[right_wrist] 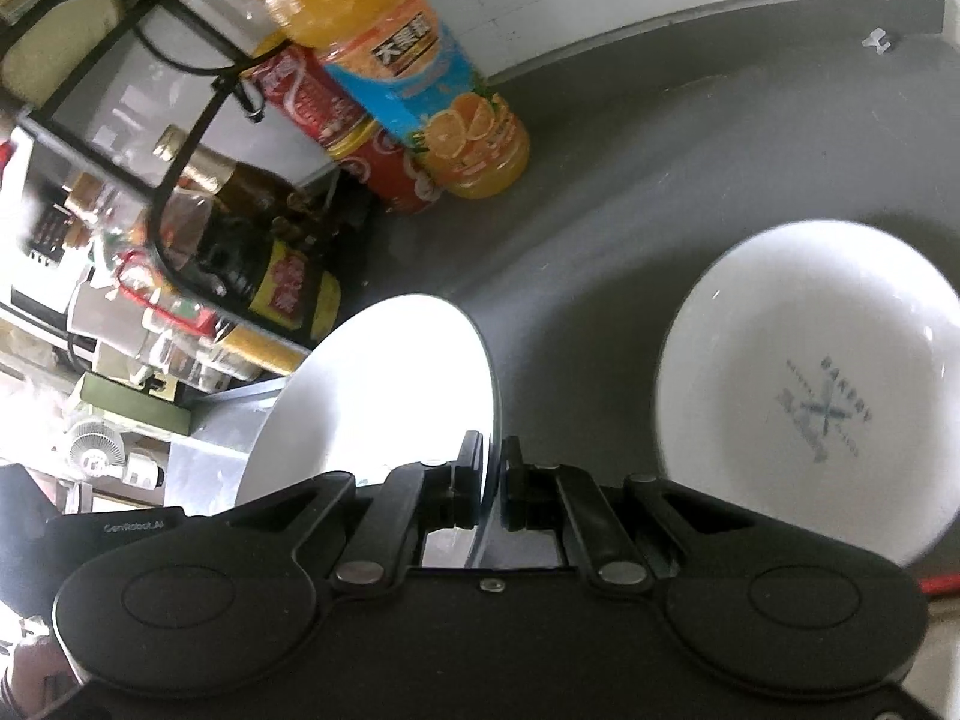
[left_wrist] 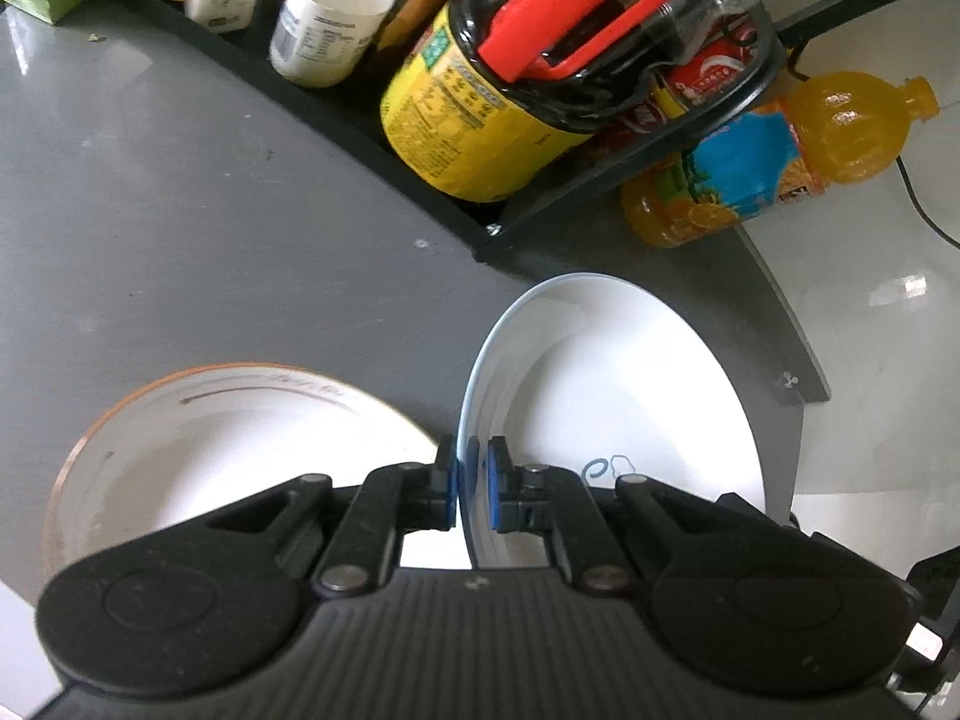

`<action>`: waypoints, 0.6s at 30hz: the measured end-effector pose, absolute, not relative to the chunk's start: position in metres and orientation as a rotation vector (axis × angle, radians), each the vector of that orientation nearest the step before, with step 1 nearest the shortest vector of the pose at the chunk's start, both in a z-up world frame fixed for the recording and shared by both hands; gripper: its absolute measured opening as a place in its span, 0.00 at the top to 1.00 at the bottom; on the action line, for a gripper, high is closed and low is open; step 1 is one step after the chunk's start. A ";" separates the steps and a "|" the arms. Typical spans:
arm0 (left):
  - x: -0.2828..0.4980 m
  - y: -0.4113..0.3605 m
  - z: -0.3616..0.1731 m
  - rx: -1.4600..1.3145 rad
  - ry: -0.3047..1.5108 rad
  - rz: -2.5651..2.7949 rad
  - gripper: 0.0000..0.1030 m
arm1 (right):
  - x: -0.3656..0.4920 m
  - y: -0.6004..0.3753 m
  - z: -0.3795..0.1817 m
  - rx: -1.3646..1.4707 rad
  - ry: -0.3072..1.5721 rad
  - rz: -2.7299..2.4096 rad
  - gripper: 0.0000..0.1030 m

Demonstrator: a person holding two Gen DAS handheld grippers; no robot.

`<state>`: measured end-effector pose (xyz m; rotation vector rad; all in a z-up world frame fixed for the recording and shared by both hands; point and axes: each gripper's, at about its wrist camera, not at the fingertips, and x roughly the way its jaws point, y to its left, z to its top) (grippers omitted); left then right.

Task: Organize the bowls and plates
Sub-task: 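Lift the 'Sweet' plate with both grippers and lower it onto the flower-pattern plate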

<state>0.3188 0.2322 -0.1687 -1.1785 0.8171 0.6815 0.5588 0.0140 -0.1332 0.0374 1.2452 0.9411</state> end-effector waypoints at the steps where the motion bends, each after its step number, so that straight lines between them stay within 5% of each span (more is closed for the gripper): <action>1: 0.315 0.232 -0.168 -1.176 0.819 0.679 0.93 | 0.555 0.014 -0.132 0.039 1.245 0.941 0.95; 18: 0.245 0.221 -0.163 -1.115 0.866 0.617 0.93 | 0.488 -0.011 -0.139 0.092 1.222 0.883 0.94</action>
